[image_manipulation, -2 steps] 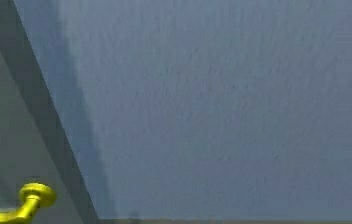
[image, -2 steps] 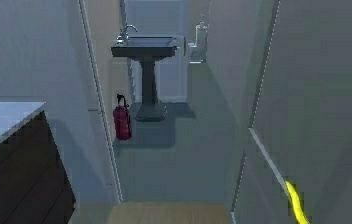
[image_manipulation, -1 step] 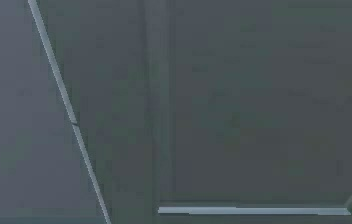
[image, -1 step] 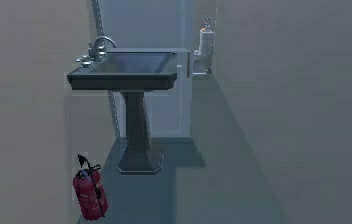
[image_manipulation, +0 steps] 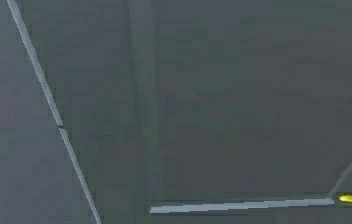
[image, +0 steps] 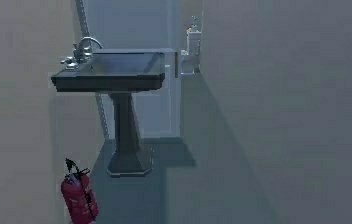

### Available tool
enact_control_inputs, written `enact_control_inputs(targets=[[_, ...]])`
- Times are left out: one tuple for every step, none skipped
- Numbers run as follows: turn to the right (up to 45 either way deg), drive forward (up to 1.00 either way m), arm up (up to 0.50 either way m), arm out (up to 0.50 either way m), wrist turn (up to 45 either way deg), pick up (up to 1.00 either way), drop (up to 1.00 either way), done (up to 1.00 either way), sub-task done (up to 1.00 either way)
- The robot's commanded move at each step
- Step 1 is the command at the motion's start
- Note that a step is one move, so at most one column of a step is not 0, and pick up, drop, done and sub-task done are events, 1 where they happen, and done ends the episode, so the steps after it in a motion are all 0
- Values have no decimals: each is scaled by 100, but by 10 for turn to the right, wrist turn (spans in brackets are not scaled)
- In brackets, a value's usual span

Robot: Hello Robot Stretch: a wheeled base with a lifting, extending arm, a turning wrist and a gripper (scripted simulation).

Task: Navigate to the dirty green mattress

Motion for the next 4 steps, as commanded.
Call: enact_control_inputs(targets=[[0,25,0,0,0,0,0,0,0],[150,0,0,0,0,0,0,0,0],[0,100,0,0,0,0,0,0,0],[30,0,0,0,0,0,0,0,0]])
